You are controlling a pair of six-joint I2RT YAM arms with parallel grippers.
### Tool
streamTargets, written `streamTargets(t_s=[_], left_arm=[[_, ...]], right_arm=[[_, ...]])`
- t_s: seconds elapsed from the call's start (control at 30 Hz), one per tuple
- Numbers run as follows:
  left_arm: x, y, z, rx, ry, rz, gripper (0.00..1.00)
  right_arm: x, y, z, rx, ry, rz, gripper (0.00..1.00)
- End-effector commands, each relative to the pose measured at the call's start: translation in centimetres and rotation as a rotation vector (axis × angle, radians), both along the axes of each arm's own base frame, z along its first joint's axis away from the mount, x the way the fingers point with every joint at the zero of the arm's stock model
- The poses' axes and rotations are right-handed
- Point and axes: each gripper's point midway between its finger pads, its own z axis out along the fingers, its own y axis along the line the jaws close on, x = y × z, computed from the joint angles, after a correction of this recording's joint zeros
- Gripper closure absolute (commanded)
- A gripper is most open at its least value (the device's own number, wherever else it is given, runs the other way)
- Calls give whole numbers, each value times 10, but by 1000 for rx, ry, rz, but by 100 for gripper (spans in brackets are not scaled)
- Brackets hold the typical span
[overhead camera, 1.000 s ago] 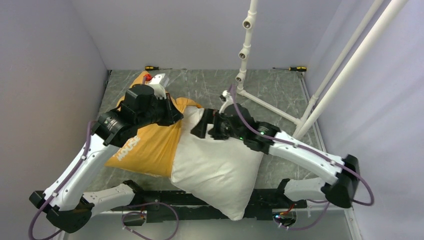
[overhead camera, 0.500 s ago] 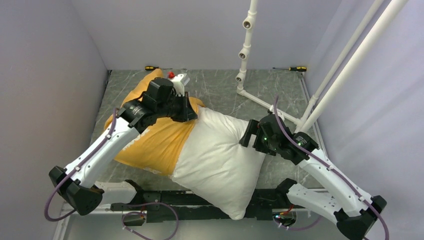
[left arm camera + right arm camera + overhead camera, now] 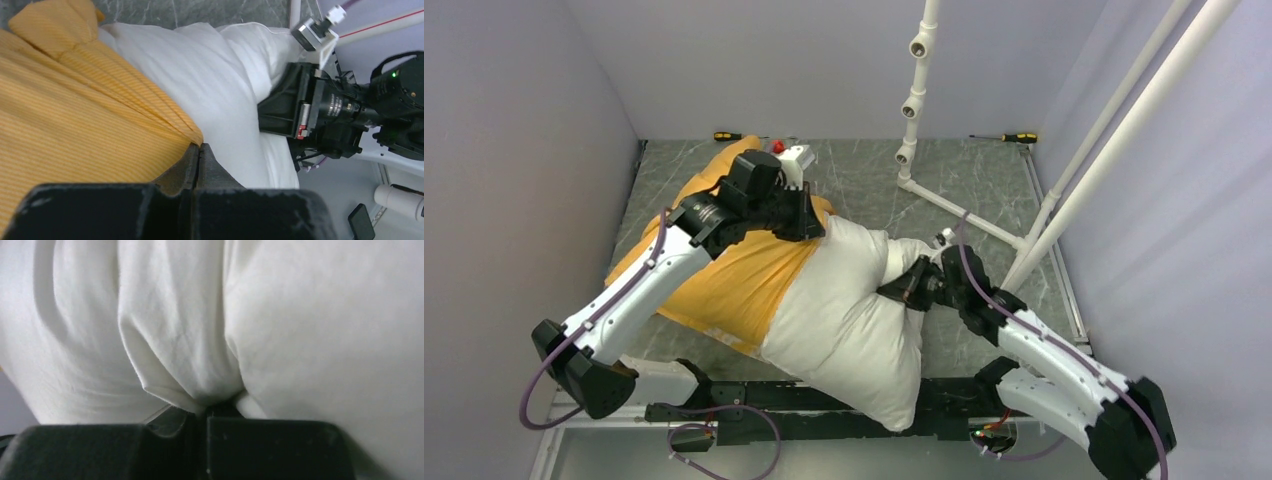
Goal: Put the pillow into the pillowcase
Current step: Stuff the pillow into the pillowcase.
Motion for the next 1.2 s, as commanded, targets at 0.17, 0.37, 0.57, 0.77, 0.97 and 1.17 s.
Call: streamTargets(t_s=[0.17,0.37,0.57,0.77,0.97,1.17], left_arm=[[-59,-97,114,-267,-120,-350,100],[-63,-123,139,-311,-89,-414,100],[-33,-77,74,-172,36,-239,100],[3,-7,47,-9,-17,-53,38],[5,31,101,140,-269,-69,1],[-29,10,85,169,-282,-301,1]], right_arm=[[34,88,213,460,-532,156,100],[31,110,230,535,-622,120,100],[51,84,217,427,-602,-26,100],[68,82,218,290,-580,-40,100],[84,92,230,316,-546,-33,100],[97,107,261,347,-550,10,100]])
